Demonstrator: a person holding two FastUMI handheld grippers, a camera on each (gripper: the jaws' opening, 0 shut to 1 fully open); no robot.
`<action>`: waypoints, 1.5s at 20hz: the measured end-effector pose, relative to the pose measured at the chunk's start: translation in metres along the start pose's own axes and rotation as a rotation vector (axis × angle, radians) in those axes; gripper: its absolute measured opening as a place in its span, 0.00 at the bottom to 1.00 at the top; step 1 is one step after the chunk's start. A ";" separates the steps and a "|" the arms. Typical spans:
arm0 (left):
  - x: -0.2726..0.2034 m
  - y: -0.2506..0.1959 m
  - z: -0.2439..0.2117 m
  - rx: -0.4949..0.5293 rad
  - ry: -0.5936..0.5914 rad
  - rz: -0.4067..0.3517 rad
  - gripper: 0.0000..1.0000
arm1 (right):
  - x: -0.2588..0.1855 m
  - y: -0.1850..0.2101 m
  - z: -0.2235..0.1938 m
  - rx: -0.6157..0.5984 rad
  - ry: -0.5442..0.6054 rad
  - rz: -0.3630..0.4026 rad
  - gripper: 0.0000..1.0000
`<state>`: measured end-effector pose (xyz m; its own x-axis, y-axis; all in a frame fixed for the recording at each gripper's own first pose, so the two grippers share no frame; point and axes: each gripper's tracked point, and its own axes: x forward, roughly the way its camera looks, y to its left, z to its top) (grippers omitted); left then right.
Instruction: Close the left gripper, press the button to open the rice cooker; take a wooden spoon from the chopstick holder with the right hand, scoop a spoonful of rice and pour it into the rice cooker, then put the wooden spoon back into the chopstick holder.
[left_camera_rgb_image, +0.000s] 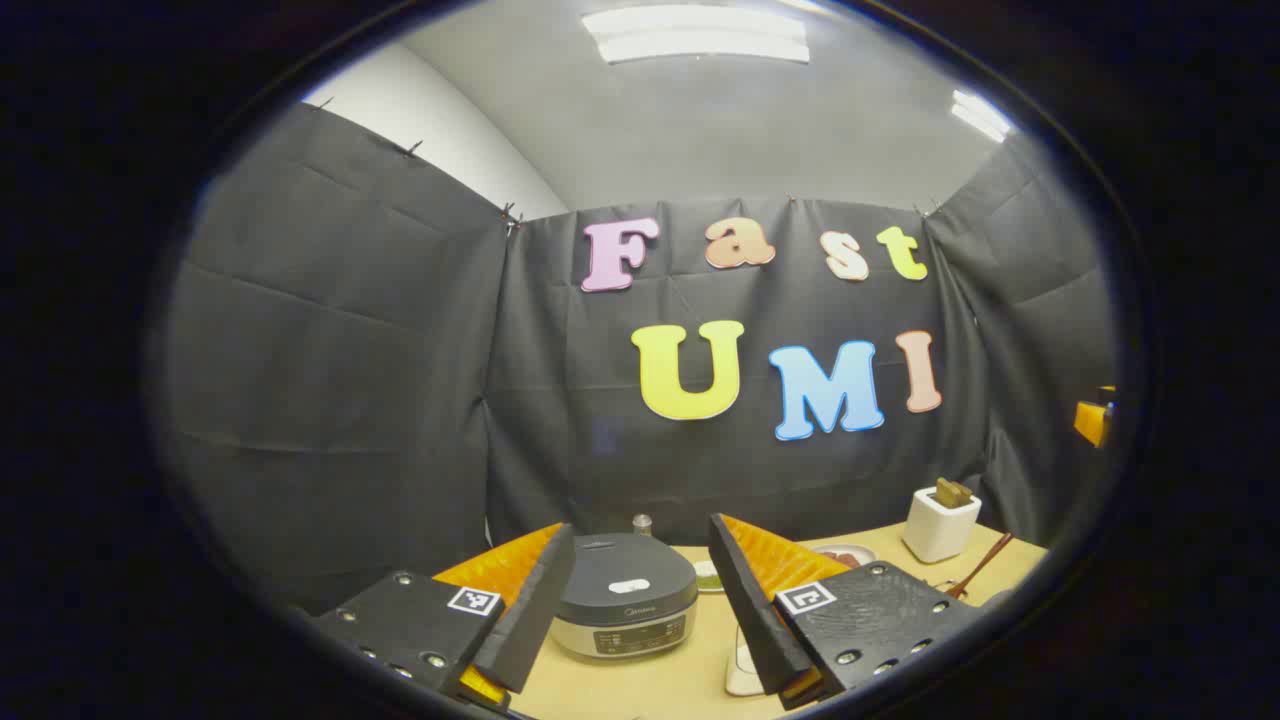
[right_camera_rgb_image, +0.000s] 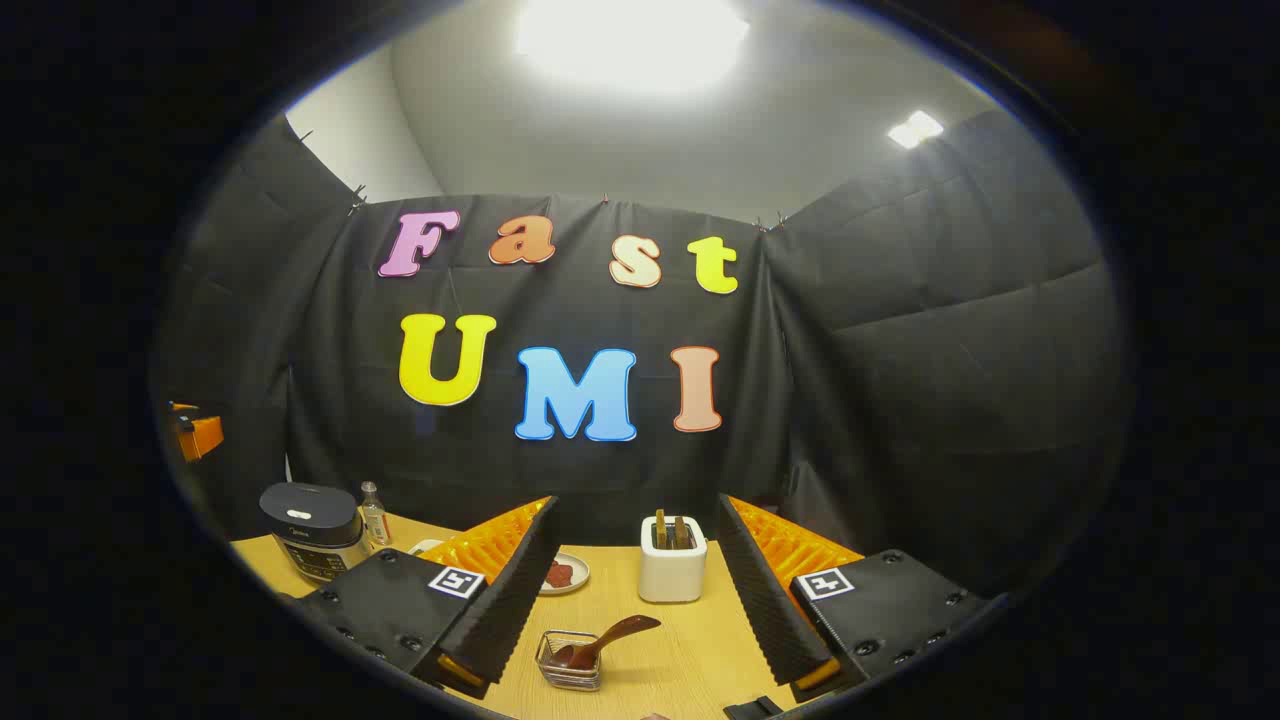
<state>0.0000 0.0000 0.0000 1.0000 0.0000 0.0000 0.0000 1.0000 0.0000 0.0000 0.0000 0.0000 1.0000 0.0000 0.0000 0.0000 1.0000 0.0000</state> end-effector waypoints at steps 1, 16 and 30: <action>0.000 0.000 0.002 0.003 -0.004 -0.003 0.84 | 0.000 -0.001 0.002 -0.003 -0.004 -0.003 0.98; -0.005 -0.002 0.012 0.027 -0.016 -0.012 0.84 | 0.000 -0.002 -0.001 -0.004 0.005 0.002 0.97; -0.010 -0.016 0.018 0.031 -0.017 -0.014 0.84 | 0.003 -0.012 -0.005 -0.006 0.016 0.020 0.97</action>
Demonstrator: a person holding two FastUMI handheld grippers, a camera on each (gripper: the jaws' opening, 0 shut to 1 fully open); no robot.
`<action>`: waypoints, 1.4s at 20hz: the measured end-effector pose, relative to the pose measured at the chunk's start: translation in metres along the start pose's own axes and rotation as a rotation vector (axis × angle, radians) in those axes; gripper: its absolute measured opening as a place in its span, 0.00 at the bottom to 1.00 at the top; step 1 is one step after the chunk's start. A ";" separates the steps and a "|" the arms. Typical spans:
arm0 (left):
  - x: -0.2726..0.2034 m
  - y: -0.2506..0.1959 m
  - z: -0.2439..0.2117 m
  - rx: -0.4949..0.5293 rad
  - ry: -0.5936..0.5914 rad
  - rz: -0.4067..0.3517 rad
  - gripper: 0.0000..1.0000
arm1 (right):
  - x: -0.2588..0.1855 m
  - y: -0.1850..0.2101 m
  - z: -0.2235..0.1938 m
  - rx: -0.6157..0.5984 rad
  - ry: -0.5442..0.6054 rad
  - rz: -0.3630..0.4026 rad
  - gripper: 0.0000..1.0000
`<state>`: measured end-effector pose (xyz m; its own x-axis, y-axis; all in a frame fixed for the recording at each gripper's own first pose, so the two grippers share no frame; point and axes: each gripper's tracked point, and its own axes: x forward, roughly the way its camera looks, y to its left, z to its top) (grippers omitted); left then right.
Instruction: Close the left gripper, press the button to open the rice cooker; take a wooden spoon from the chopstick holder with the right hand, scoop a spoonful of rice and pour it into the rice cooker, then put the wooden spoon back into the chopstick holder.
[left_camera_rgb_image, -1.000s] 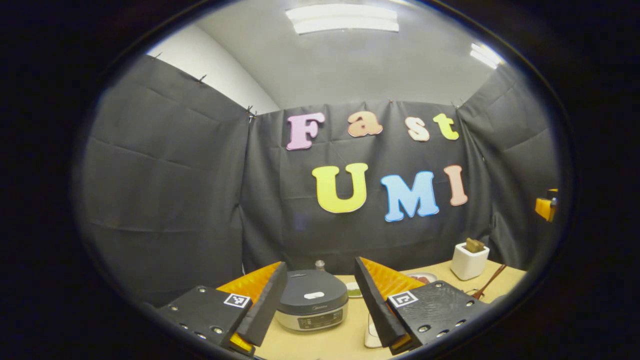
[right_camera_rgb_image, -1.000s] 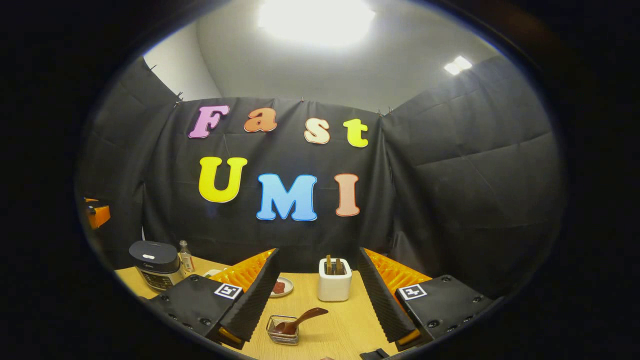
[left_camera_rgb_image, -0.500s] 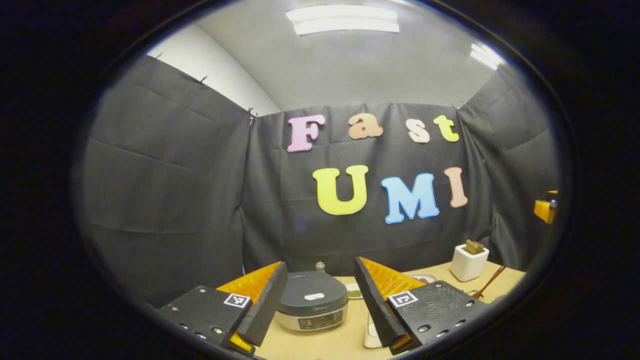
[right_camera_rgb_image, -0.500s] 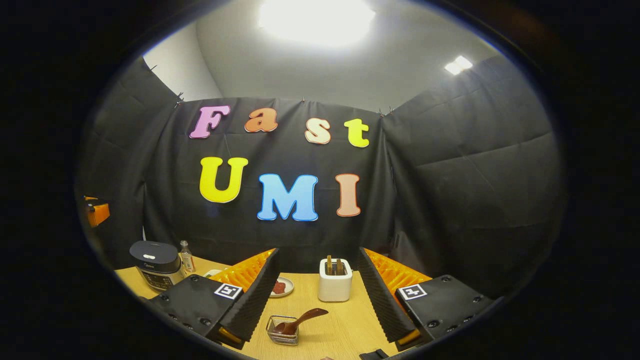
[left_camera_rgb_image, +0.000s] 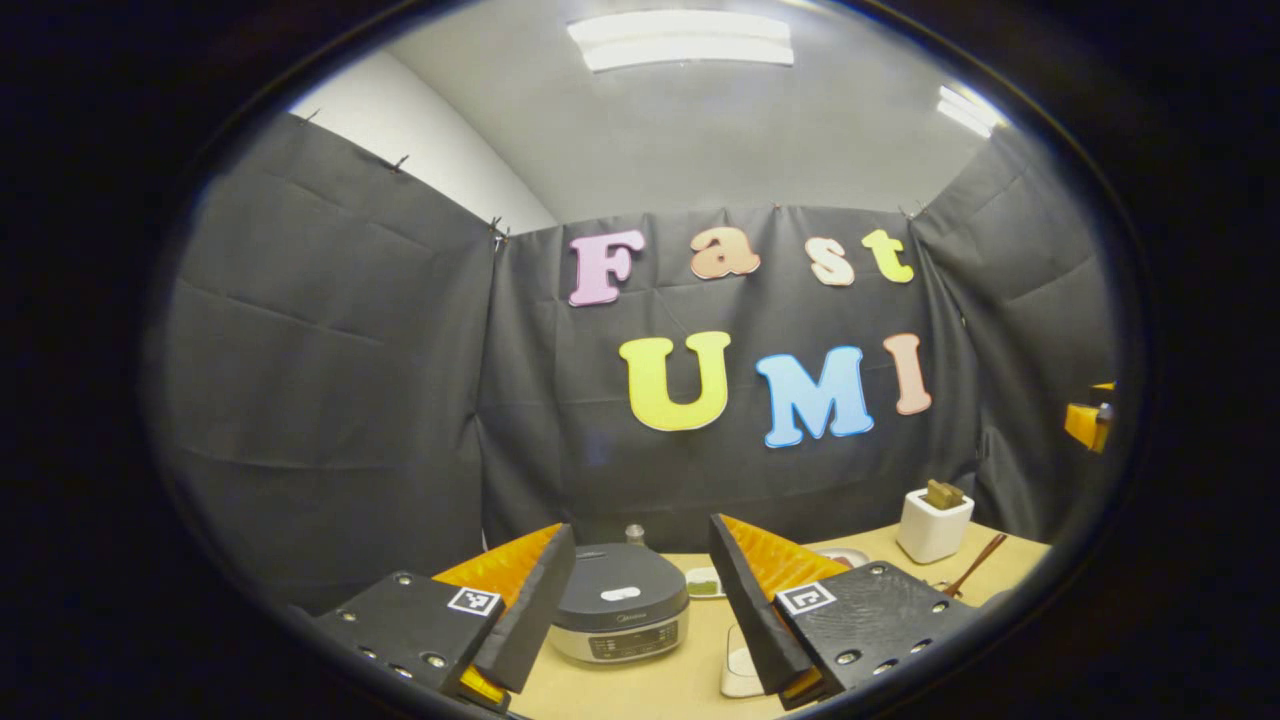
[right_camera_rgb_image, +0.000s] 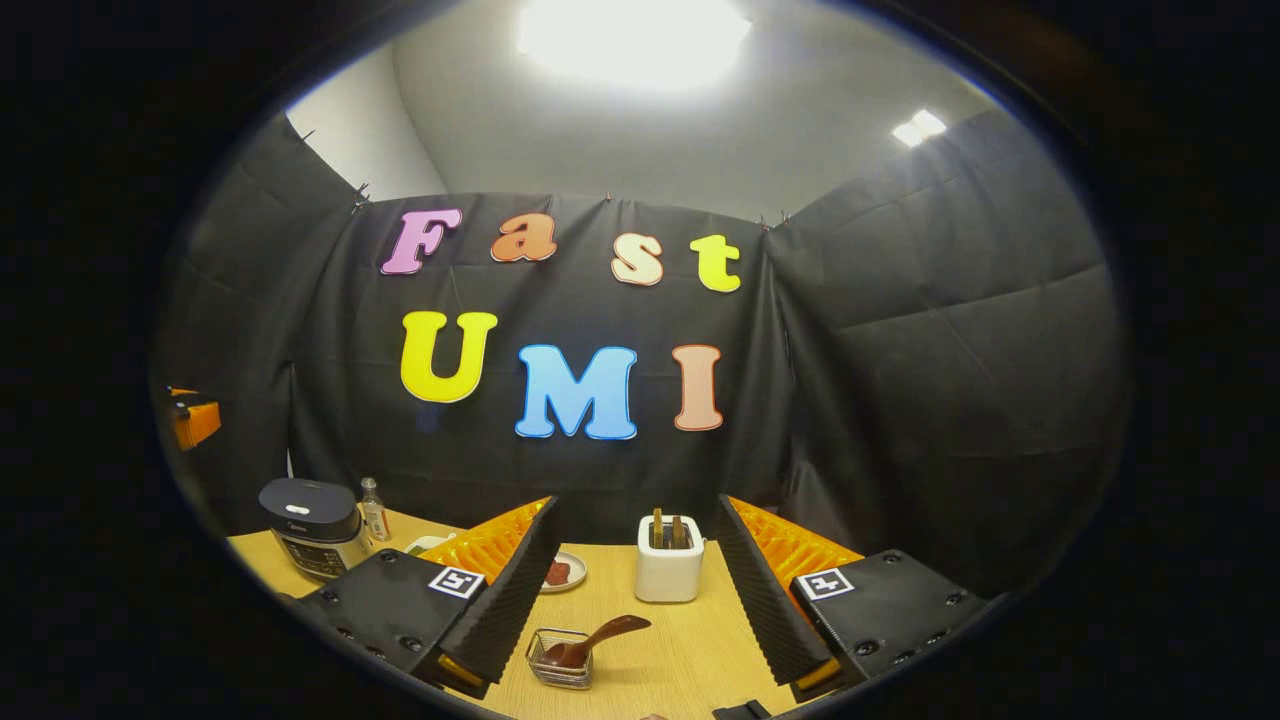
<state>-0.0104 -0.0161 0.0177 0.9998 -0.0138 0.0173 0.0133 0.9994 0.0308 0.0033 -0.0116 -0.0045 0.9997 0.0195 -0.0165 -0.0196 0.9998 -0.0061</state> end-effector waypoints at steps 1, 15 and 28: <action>0.000 -0.001 0.000 0.000 0.001 0.002 0.84 | 0.001 -0.001 0.000 0.002 0.002 0.001 0.97; 0.004 -0.028 0.011 0.021 -0.004 0.030 0.67 | 0.007 -0.028 -0.017 0.006 0.018 0.048 0.98; 0.047 -0.027 0.004 -0.022 -0.004 -0.011 0.02 | 0.015 -0.034 -0.039 0.042 0.050 0.057 0.97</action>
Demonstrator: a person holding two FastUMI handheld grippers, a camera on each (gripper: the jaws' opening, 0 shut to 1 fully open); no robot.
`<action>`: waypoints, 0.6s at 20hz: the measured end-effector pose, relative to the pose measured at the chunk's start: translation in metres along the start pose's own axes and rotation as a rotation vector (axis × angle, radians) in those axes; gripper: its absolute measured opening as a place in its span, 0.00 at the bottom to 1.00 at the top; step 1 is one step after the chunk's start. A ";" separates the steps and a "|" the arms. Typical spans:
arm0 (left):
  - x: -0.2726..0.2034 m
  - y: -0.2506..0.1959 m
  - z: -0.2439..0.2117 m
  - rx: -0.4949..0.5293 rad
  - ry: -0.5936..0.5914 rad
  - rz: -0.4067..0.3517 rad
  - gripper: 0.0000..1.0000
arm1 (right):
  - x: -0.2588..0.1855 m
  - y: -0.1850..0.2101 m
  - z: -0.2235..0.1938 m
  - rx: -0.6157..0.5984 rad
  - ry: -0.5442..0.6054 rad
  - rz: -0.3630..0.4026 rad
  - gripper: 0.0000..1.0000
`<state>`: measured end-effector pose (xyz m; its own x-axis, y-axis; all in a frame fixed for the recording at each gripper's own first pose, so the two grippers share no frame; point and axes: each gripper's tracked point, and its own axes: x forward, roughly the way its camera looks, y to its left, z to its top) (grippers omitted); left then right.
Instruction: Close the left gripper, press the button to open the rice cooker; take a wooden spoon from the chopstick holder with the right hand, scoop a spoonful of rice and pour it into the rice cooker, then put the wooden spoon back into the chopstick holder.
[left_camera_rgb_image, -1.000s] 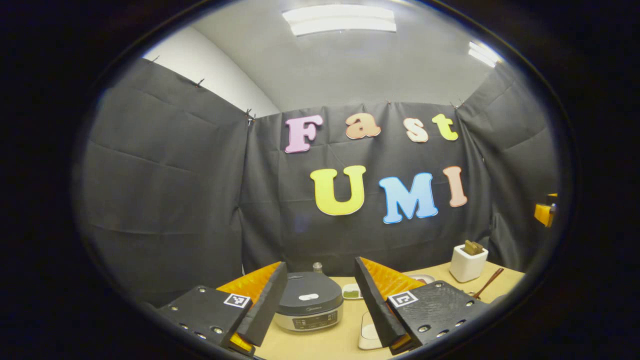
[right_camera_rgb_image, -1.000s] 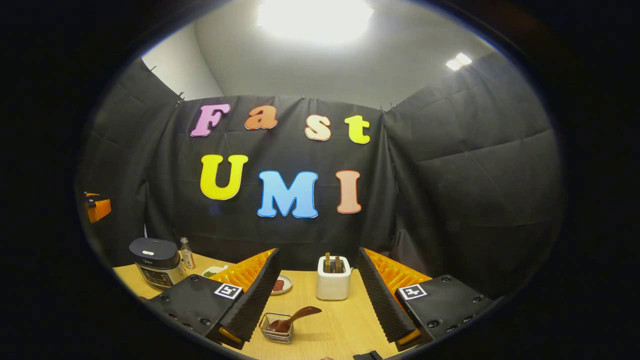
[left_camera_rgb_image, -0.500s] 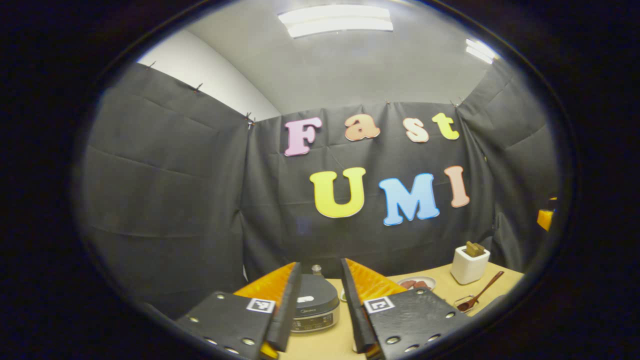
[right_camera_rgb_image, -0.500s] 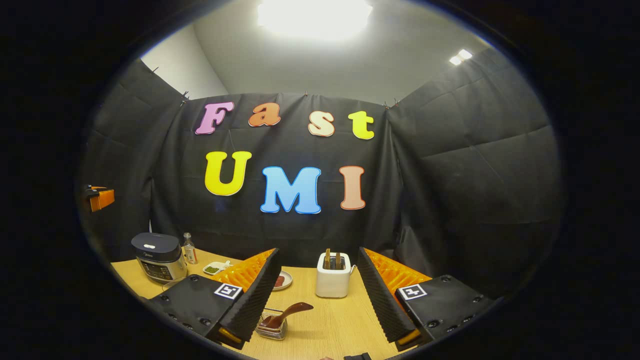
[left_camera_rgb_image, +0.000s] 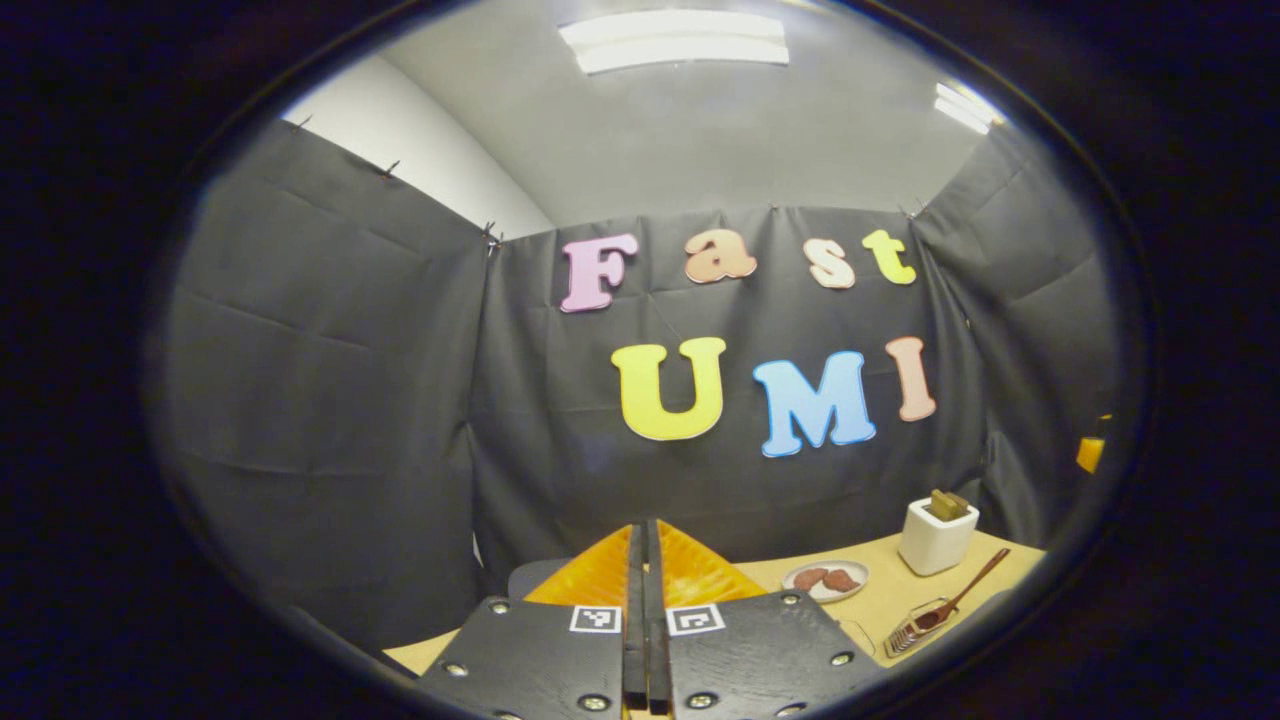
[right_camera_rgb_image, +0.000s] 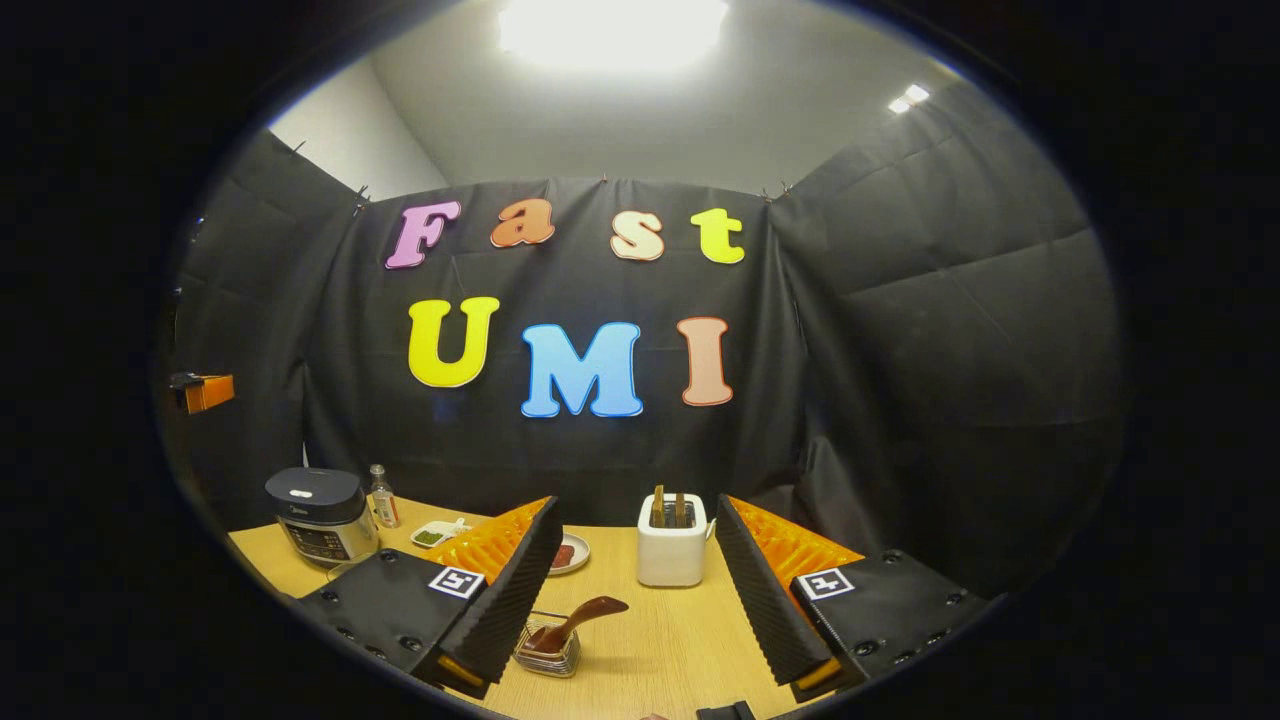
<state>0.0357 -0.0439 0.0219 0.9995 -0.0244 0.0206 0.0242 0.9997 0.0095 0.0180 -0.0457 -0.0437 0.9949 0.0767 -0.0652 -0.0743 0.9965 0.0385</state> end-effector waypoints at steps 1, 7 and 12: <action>0.010 0.004 -0.004 -0.015 0.006 -0.004 0.02 | 0.001 0.001 0.001 -0.001 -0.002 -0.012 0.97; 0.075 0.035 -0.036 -0.030 0.049 -0.031 0.00 | 0.015 0.017 0.007 -0.007 -0.008 -0.081 0.97; 0.118 0.059 -0.086 -0.038 0.118 -0.044 0.02 | 0.026 0.038 0.008 -0.038 -0.004 -0.115 0.96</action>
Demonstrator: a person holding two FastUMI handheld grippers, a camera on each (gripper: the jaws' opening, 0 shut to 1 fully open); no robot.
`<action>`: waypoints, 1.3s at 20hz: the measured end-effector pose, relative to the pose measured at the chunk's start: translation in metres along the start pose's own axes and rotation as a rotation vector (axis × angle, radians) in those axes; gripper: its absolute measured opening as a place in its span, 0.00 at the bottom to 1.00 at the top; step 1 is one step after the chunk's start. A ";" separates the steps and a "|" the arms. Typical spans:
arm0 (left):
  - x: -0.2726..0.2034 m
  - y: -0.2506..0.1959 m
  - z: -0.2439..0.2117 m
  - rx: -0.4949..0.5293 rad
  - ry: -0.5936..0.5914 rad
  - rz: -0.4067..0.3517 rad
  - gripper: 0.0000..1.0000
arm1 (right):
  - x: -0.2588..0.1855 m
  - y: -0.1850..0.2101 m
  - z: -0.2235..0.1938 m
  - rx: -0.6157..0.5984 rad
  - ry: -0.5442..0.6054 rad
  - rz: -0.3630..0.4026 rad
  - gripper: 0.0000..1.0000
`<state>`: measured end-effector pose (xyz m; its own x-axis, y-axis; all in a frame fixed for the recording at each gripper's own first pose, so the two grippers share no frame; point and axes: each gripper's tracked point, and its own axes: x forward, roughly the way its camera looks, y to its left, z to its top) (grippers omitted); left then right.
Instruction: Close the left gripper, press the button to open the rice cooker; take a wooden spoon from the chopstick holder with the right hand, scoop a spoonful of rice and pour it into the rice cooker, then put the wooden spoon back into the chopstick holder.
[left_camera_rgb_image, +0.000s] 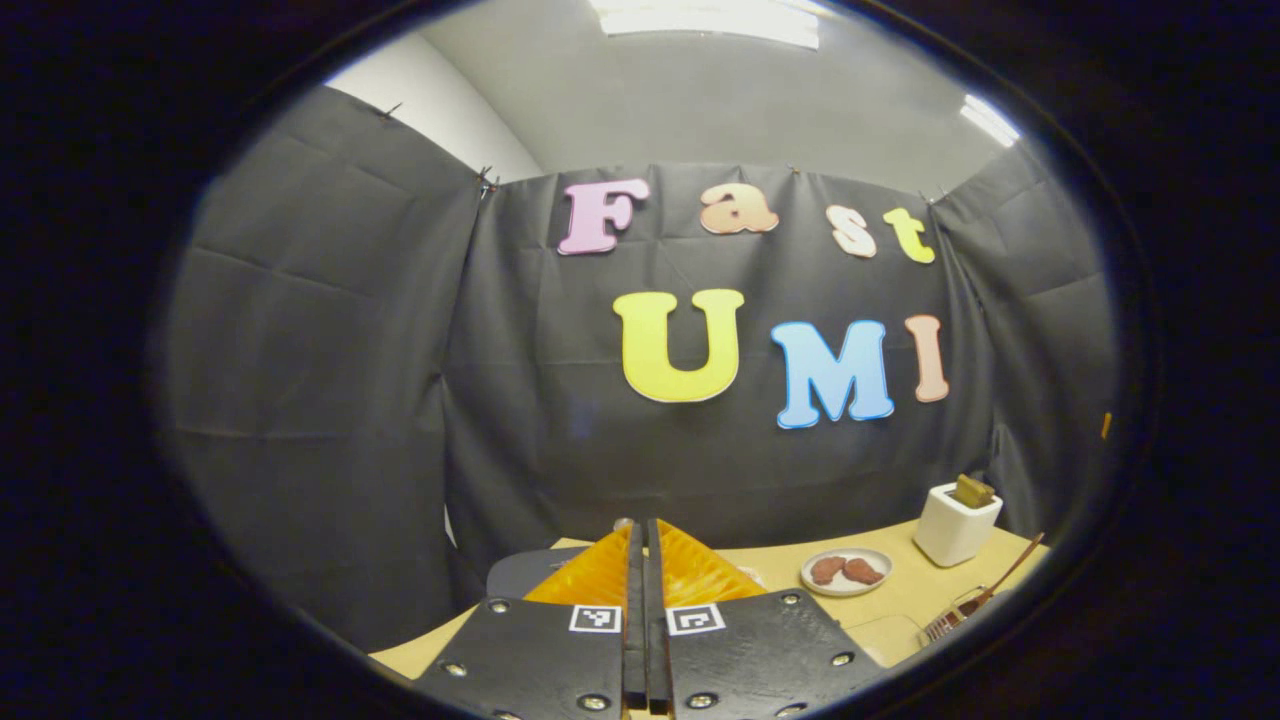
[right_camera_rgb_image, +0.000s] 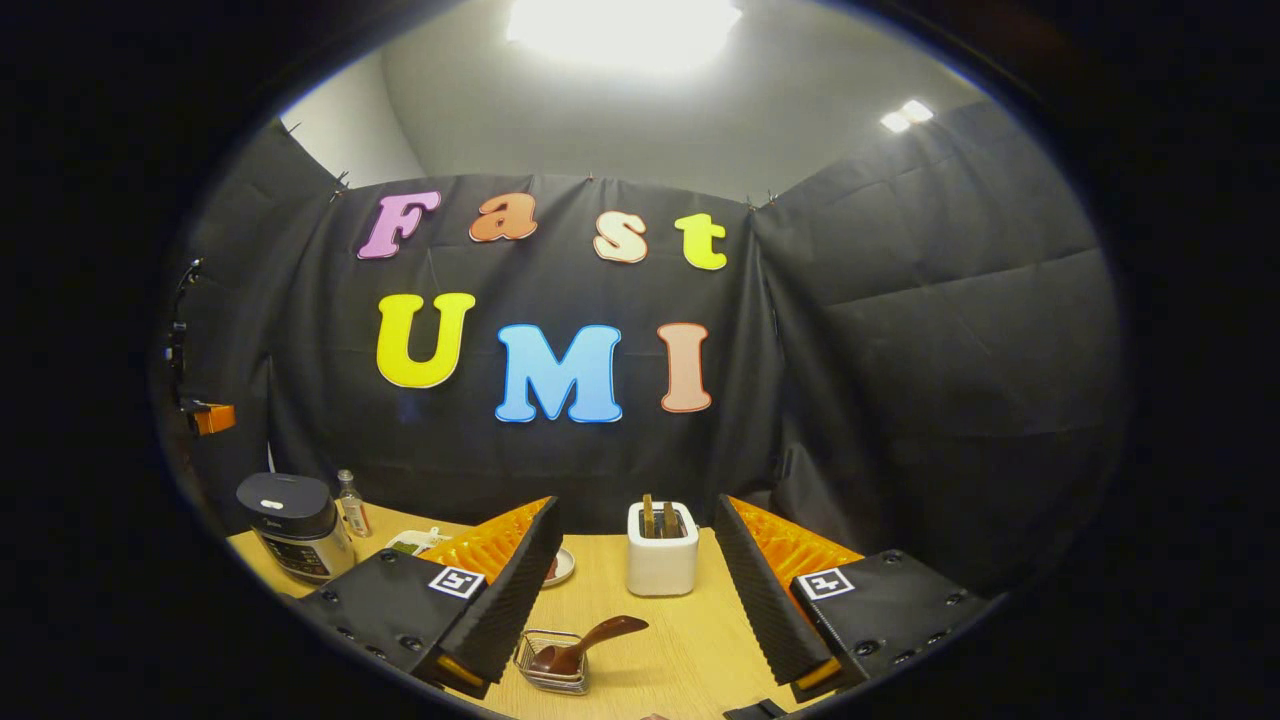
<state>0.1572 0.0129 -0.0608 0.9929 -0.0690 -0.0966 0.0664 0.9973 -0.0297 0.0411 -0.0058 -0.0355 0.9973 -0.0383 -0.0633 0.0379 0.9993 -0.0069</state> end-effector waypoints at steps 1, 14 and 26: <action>0.008 0.005 -0.010 -0.004 0.017 -0.004 0.05 | 0.002 0.005 0.000 -0.008 0.005 -0.003 0.97; 0.061 0.018 -0.143 -0.036 0.249 -0.043 0.02 | 0.018 0.038 -0.004 -0.066 0.043 -0.032 0.98; 0.062 0.015 -0.180 -0.035 0.299 -0.033 0.02 | 0.021 0.044 -0.005 -0.083 0.052 -0.020 0.98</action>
<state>0.2019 0.0194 -0.2463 0.9171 -0.1101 -0.3832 0.0893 0.9934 -0.0716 0.0639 0.0372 -0.0420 0.9916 -0.0603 -0.1142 0.0501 0.9946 -0.0907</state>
